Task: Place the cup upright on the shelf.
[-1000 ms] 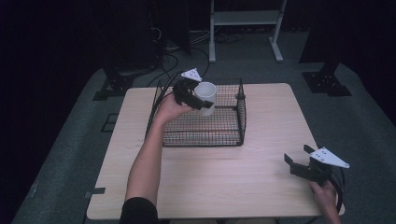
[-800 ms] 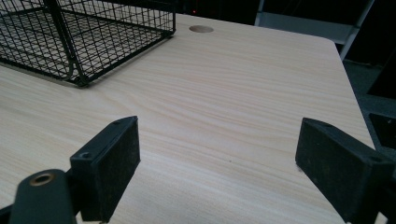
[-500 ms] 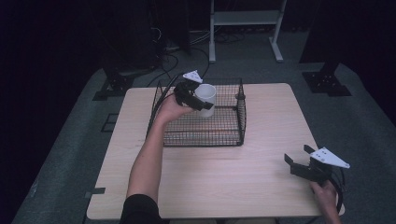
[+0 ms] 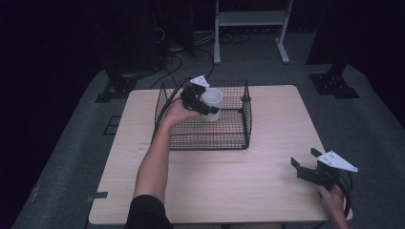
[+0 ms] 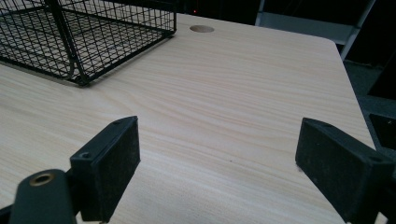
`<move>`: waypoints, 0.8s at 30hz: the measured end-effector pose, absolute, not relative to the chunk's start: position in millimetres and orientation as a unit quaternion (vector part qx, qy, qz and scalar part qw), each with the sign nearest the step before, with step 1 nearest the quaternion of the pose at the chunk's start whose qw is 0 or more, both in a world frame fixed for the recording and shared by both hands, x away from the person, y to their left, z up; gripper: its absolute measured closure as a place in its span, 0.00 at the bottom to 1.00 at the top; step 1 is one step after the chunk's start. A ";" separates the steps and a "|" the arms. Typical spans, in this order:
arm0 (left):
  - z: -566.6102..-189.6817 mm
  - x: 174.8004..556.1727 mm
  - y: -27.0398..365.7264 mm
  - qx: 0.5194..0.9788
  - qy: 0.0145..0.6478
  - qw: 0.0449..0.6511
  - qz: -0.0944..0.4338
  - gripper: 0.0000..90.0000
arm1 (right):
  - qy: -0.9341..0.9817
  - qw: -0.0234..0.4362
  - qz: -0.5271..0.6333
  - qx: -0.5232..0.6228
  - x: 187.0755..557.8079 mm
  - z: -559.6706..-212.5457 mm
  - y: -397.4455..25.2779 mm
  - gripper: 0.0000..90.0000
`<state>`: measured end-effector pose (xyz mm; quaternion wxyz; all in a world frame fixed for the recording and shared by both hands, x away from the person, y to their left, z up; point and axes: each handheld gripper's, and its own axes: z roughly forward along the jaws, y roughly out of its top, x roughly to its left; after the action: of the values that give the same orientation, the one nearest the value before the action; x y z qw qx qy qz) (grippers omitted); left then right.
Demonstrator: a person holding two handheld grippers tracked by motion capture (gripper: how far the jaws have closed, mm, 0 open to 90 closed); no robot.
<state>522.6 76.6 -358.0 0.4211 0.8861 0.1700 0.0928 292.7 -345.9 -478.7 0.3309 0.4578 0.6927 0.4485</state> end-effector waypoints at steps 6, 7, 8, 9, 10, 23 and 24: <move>-365.3 526.6 74.7 0.889 0.174 0.417 0.080 0.23 | 0.692 0.331 0.449 0.458 292.8 -478.7 -346.1 0.15; -366.4 527.3 74.4 0.890 0.174 0.414 0.081 0.23 | 0.692 0.331 0.449 0.458 292.8 -478.7 -346.1 0.15; -367.6 528.1 74.3 0.890 0.176 0.413 0.079 0.23 | 0.692 0.331 0.449 0.458 292.8 -478.8 -346.2 0.15; -369.2 529.4 74.2 0.890 0.181 0.412 0.075 0.23 | 0.692 0.331 0.449 0.458 292.8 -478.8 -346.2 0.15; -370.6 530.4 73.9 0.891 0.185 0.408 0.073 0.23 | 0.692 0.331 0.449 0.458 292.7 -478.7 -346.0 0.14; -381.9 534.8 68.0 0.896 0.187 0.397 0.057 0.23 | 0.692 0.330 0.450 0.458 292.8 -478.8 -346.3 0.14; -382.5 535.3 68.0 0.897 0.188 0.396 0.055 0.23 | 0.692 0.331 0.449 0.458 292.7 -478.8 -346.2 0.14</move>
<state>535.3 68.0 -382.5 0.3964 0.8969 0.1881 0.0550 292.7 -346.2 -478.8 0.3306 0.4580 0.6920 0.4495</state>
